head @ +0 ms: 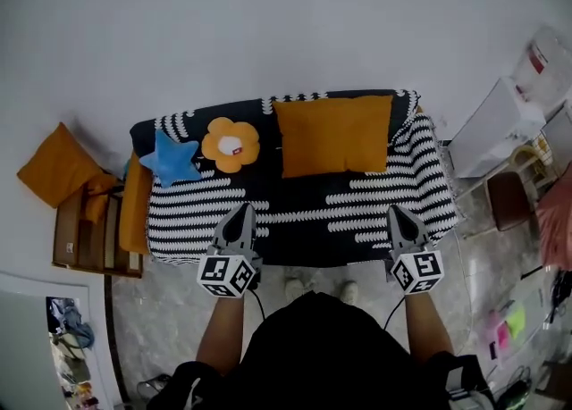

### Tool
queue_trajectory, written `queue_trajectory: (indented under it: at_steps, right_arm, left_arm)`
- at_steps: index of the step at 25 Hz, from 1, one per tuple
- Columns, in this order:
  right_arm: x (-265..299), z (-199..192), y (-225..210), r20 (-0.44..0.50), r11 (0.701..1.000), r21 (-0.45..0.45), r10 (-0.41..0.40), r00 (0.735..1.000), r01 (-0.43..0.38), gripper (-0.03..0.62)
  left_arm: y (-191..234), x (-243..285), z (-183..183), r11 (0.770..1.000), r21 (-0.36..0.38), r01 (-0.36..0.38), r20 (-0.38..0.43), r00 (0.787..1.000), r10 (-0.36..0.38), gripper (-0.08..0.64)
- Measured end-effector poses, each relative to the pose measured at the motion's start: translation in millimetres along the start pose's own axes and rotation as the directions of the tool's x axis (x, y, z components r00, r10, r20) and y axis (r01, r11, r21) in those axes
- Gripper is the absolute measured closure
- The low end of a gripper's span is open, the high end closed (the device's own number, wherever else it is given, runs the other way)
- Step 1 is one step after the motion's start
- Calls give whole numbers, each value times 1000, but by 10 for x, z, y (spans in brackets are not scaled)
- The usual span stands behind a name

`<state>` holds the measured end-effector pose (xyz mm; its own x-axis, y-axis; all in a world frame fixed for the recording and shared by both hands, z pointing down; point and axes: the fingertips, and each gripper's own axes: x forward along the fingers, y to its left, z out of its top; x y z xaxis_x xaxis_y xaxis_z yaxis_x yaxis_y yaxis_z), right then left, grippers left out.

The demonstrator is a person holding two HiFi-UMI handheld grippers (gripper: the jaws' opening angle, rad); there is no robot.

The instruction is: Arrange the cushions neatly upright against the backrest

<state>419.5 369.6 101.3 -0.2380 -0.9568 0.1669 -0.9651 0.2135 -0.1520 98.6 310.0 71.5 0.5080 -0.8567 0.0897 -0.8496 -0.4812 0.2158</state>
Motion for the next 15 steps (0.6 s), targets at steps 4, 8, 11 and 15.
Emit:
queue_trajectory:
  at_steps: [4,8,11,15]
  right_arm:
    - [-91,23,-223,9,999,30,-14,1000,14,565]
    - [-104,38,-372,16,1000,23,-15,1000,15,565]
    - [-128,42,-465,25,999,34,-22,999,21,565]
    - [-119,55,-543,33,999,42,-33,999,32,565]
  left_arm:
    - [-117,-16,35,1000,-28,-15,43,999,16,543]
    - [-14,71,-3,994,-80,-68,12,998,69,543]
    - [-23,98,1,993,-91,-72,19,997,74,545]
    - [-70,150,-16,996,-62,-67,11,998,68,545]
